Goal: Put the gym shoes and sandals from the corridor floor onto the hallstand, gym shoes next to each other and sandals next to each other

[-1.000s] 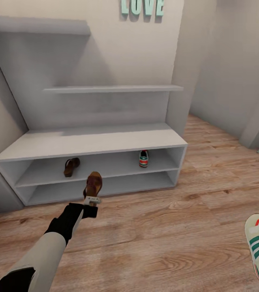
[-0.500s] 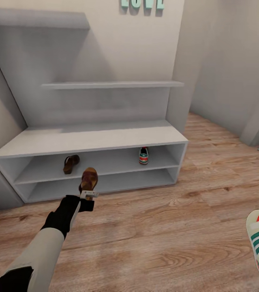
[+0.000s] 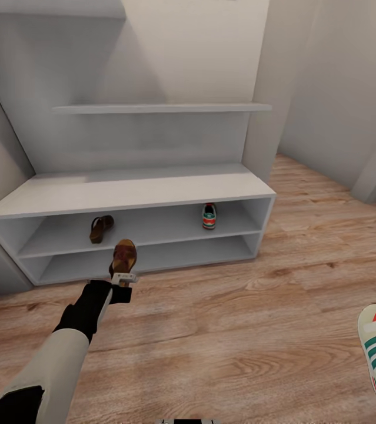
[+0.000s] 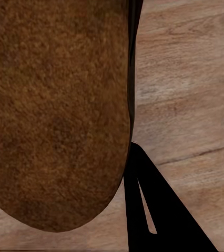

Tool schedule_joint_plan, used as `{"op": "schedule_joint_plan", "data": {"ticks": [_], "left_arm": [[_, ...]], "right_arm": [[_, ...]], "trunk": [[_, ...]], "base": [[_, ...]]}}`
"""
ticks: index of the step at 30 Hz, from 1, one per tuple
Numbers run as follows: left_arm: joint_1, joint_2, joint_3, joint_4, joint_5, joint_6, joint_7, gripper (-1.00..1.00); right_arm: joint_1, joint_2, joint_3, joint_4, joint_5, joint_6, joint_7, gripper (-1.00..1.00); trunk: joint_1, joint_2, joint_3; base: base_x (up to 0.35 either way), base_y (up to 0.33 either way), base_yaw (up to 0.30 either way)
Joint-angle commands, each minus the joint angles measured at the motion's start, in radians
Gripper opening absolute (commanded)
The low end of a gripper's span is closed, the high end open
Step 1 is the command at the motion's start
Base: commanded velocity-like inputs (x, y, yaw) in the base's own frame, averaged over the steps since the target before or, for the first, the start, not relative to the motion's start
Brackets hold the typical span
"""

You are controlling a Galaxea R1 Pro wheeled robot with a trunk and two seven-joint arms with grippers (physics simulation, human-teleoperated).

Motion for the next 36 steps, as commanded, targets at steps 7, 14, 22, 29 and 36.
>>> {"op": "schedule_joint_plan", "data": {"ticks": [7,14,22,29,36], "left_arm": [[0.014,0.003,0.005,-0.001,-0.01,0.001,0.032,-1.0],[0.017,0.003,0.005,-0.001,-0.009,0.0,0.04,-1.0],[0.004,0.005,0.004,-0.001,-0.012,0.003,0.039,-1.0],[-0.001,0.024,0.005,0.0,-0.011,0.004,0.041,-1.0],[0.01,0.025,0.004,0.0,-0.008,0.002,0.039,-1.0]], "right_arm": [[-0.002,0.001,-0.008,0.001,0.01,-0.005,0.007,-1.0],[-0.002,0.003,-0.01,0.002,0.011,-0.005,0.005,-1.0],[-0.002,-0.005,-0.014,-0.022,0.01,-0.002,0.003,-1.0],[-0.002,-0.022,-0.05,-0.21,0.009,0.204,-0.002,-1.0],[-0.002,-0.043,-0.171,-0.442,0.009,0.601,-0.002,-1.0]], "trunk": [[0.0,-0.001,-0.014],[0.0,-0.001,-0.015],[0.0,-0.001,-0.015],[0.0,-0.001,-0.015],[0.0,-0.001,-0.015]], "base": [[0.0,0.0,0.0],[0.0,0.0,0.0],[0.0,0.0,0.0],[0.0,0.0,0.0],[0.0,0.0,0.0]]}}
